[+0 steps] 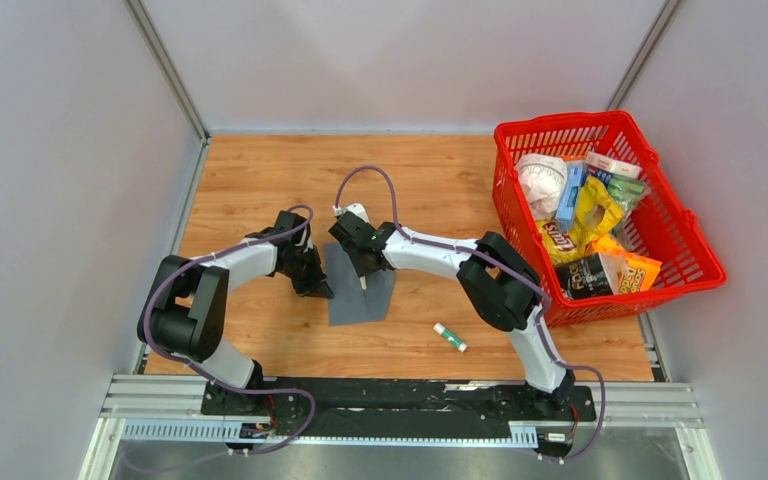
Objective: Place the letter into the envelope and seal it
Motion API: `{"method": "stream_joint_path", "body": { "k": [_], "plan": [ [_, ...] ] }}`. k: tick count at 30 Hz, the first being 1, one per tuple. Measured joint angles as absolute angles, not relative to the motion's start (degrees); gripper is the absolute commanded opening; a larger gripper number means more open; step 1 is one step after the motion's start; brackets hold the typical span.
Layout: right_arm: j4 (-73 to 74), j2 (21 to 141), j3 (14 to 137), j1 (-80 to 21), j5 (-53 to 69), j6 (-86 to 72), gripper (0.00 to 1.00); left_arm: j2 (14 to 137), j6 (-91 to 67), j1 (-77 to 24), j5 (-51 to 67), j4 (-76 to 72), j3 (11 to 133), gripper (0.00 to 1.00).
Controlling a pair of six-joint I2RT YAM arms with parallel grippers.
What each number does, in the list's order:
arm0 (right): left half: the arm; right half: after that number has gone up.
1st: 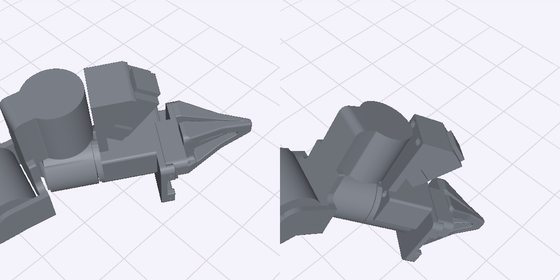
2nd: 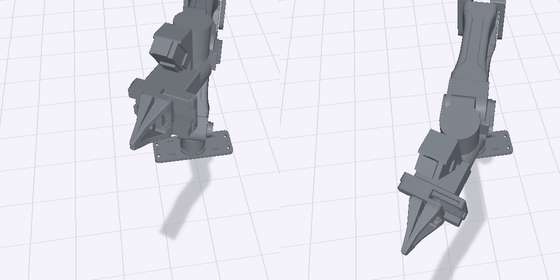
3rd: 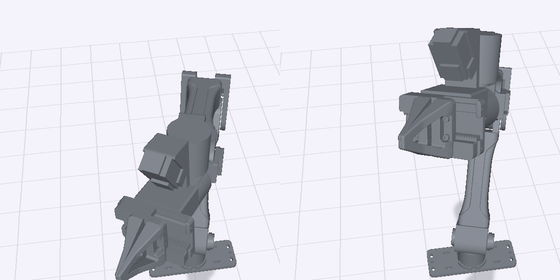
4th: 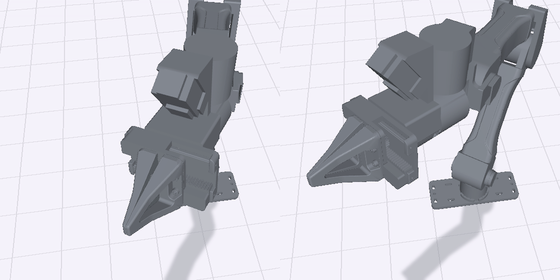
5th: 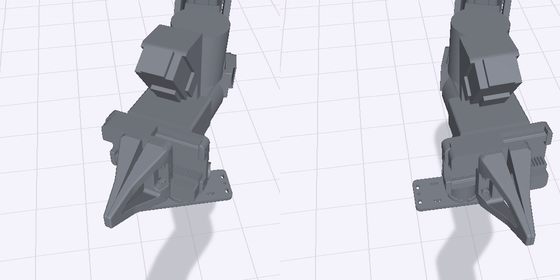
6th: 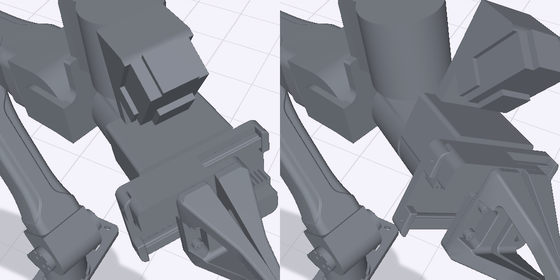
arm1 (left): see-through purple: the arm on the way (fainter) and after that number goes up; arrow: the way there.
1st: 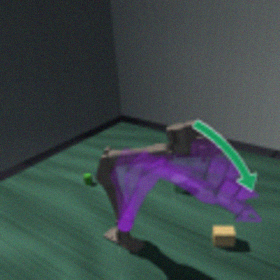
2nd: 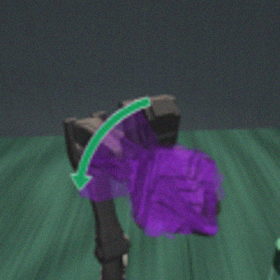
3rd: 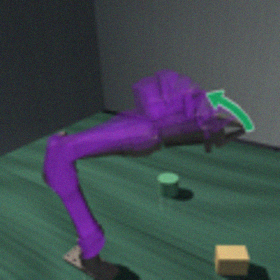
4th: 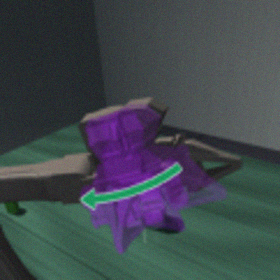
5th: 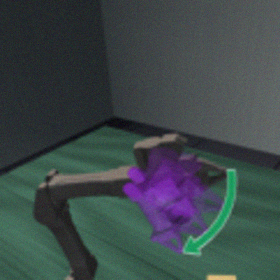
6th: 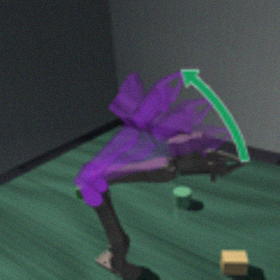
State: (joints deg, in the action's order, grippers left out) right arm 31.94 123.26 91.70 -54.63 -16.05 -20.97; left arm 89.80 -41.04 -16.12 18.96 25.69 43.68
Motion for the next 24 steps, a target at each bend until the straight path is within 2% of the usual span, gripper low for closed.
{"method": "stream_joint_path", "body": {
  "k": [17, 24],
  "plan": [
    [37.30, 121.47, 91.20, -54.41, -15.14, -18.33, 0.48, 90.45, -41.08, -16.10, 19.42, 25.41, 44.12, 0.00],
    [42.59, 113.93, 90.76, -51.62, -10.74, -18.15, 0.50, 91.22, -41.04, -16.14, 20.27, 23.77, 44.42, 0.00]
  ]
}}
